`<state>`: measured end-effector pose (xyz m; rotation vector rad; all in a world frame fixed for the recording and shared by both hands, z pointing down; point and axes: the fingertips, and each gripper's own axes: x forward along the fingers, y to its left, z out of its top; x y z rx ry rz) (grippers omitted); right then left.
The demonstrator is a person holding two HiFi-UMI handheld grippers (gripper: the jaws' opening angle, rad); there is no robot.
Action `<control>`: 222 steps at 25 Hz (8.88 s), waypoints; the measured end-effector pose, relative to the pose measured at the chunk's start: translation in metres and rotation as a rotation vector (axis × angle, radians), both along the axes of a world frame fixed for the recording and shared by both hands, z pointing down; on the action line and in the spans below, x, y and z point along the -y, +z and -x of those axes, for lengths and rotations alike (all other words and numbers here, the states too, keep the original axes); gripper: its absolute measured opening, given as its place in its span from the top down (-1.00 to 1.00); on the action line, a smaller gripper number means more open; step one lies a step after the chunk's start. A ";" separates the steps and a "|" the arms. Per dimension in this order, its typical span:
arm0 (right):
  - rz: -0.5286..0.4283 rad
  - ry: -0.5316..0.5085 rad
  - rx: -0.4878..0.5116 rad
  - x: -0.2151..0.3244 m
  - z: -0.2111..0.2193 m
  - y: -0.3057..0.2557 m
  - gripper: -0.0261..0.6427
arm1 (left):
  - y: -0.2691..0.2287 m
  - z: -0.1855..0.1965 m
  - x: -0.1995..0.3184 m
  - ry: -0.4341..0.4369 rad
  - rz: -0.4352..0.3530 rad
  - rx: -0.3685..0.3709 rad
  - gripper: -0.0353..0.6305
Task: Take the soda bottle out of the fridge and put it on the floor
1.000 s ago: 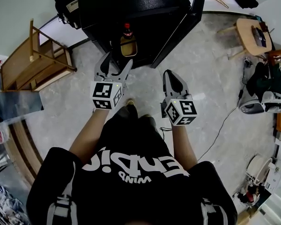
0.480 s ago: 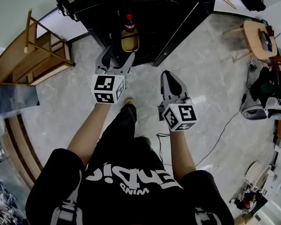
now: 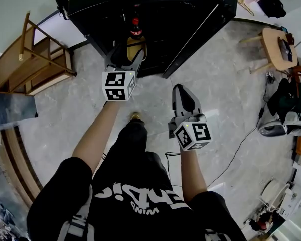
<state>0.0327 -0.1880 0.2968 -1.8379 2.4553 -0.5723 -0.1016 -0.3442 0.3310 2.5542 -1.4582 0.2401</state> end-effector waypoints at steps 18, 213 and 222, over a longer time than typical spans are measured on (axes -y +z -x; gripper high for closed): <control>0.007 0.003 0.029 0.029 0.002 0.056 0.85 | 0.100 -0.018 0.109 -0.082 0.045 0.060 -0.12; 0.090 0.456 0.057 -0.257 -0.192 0.630 0.85 | 0.768 -0.305 -0.304 0.984 0.100 0.115 -0.20; 0.070 0.501 0.084 -0.248 -0.197 0.621 0.86 | 0.743 -0.299 -0.303 0.976 0.081 0.092 -0.24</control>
